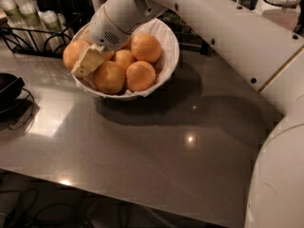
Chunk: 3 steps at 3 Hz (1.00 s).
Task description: Pick orange from white bowl
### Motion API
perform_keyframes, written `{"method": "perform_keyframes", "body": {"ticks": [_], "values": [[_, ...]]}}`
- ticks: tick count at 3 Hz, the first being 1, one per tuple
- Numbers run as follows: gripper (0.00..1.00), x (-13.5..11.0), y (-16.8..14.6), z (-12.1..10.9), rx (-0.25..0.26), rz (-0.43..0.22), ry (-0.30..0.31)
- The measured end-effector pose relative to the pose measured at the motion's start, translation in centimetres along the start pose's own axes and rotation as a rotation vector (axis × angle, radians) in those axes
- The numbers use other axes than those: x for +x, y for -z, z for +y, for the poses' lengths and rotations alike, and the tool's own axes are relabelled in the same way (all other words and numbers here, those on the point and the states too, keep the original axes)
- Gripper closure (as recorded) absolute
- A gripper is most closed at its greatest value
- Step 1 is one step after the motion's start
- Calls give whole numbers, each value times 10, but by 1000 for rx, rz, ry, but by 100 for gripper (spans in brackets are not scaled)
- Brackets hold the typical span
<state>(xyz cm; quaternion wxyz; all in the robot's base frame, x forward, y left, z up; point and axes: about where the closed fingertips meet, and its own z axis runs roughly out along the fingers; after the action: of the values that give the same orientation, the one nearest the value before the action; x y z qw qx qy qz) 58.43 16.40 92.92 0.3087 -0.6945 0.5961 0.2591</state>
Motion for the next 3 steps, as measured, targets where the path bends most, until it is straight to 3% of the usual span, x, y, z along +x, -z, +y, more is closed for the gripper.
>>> {"method": "perform_keyframes", "body": {"ticks": [2, 3], "values": [[100, -3, 5, 4, 6, -29, 7], [100, -19, 31, 23, 53, -115, 41]]}}
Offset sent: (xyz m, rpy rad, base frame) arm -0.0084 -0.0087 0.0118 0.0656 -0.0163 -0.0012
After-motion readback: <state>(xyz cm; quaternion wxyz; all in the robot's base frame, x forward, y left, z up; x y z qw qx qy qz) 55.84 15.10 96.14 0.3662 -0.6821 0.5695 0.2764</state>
